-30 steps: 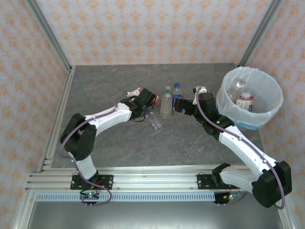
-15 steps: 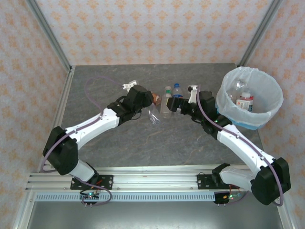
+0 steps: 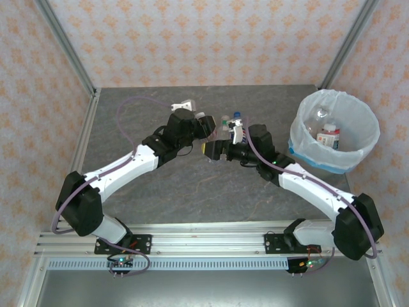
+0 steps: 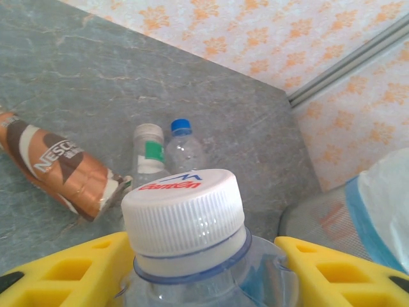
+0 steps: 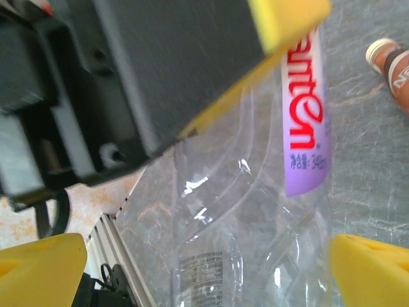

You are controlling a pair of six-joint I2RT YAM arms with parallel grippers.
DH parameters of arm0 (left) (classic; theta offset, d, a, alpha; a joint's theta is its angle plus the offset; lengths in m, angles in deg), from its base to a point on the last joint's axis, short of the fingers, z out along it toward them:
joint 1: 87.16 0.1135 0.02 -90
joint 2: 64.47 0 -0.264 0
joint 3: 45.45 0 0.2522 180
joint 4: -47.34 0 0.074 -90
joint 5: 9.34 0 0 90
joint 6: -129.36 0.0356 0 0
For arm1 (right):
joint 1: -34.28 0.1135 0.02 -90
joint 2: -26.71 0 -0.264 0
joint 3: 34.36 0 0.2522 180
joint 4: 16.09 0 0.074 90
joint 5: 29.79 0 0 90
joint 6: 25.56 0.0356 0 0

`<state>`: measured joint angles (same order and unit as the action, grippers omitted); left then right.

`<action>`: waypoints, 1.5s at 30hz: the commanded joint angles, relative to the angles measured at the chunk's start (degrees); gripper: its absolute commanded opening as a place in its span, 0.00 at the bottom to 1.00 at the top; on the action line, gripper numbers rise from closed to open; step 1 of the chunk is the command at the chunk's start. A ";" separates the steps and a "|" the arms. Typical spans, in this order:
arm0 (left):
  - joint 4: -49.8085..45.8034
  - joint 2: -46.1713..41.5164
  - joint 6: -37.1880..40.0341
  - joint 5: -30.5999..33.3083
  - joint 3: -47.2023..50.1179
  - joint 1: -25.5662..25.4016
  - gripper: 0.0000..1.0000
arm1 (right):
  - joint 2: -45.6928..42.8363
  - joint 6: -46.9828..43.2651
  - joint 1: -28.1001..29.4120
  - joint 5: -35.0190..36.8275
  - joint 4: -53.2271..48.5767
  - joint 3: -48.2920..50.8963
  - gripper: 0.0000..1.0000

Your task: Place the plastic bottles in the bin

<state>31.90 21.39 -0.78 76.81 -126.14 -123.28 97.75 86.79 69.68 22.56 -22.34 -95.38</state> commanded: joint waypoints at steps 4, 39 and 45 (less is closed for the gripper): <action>3.91 -2.83 3.43 -2.13 -1.59 -0.36 0.45 | 1.10 -1.42 0.37 -2.59 0.21 -1.69 0.97; 0.64 -3.16 -0.20 -8.87 -3.64 0.96 0.83 | 3.18 -1.24 1.74 5.51 4.01 -0.11 0.40; 1.06 -3.97 -0.81 -10.75 -3.51 1.44 0.96 | 3.32 -1.45 1.71 6.01 4.26 0.22 0.36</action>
<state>32.95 19.71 -1.09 67.95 -128.15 -122.60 102.43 86.66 71.43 26.93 -20.74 -95.78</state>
